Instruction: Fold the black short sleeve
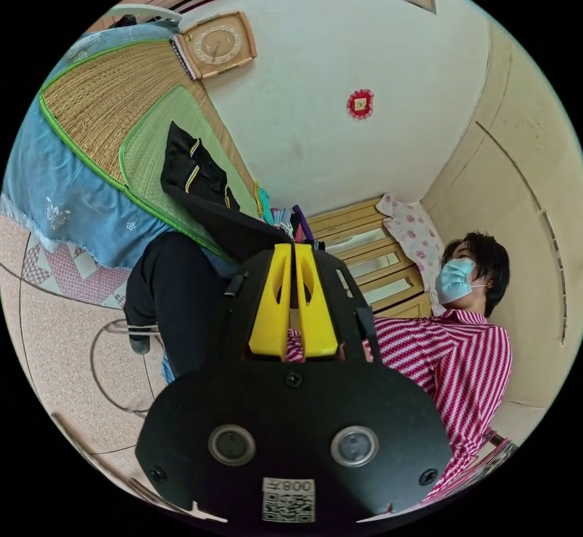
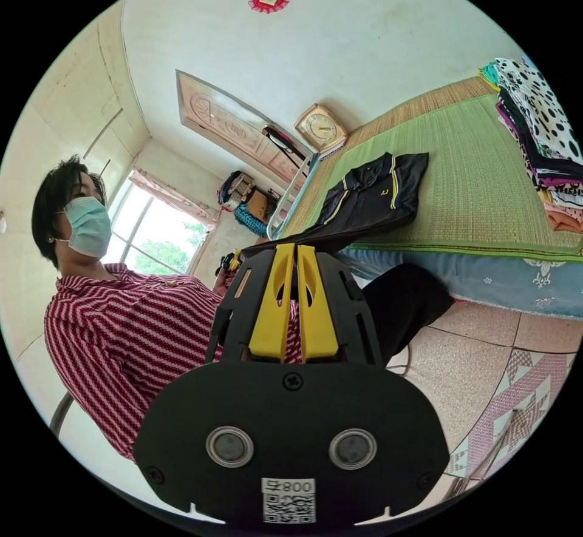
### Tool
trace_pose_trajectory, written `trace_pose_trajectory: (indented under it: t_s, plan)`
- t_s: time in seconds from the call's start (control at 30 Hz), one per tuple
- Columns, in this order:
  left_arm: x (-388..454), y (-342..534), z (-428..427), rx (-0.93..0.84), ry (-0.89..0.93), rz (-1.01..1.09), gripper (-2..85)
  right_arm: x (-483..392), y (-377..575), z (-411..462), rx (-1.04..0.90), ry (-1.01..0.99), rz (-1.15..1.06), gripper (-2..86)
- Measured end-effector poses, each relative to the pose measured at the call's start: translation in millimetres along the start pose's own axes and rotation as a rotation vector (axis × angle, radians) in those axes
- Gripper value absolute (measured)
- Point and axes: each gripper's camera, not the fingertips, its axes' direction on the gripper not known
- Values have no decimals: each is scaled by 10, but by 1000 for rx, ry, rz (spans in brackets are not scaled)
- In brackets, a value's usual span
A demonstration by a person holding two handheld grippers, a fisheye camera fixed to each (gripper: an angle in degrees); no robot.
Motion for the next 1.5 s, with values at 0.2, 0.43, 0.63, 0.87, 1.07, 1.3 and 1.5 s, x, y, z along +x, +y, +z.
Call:
trace_pose_trajectory:
  t_s: [0.2, 0.43, 0.63, 0.87, 1.07, 1.3, 1.5]
  plan:
    - [-80, 225, -122, 9, 45, 30, 6, -43, 37, -219, 8, -2, -19, 6]
    - [-194, 433, -281, 44, 82, 37, 6, -25, 62, -387, 26, -21, -39, 7]
    - [-262, 536, -310, 38, 87, 30, 6, 104, 57, -410, 28, -25, -27, 8]
    - [-202, 623, -380, 48, 93, 35, 6, 154, 85, -412, 24, -24, -29, 7]
    - [-76, 660, -449, 76, 120, 49, 5, 131, 171, -416, 39, -39, -42, 6]
    - [100, 626, -474, 81, 120, 56, 6, 110, 268, -300, 42, -40, -58, 5]
    - [221, 583, -425, 87, 130, 30, 6, 285, 362, -69, 41, -43, -29, 5]
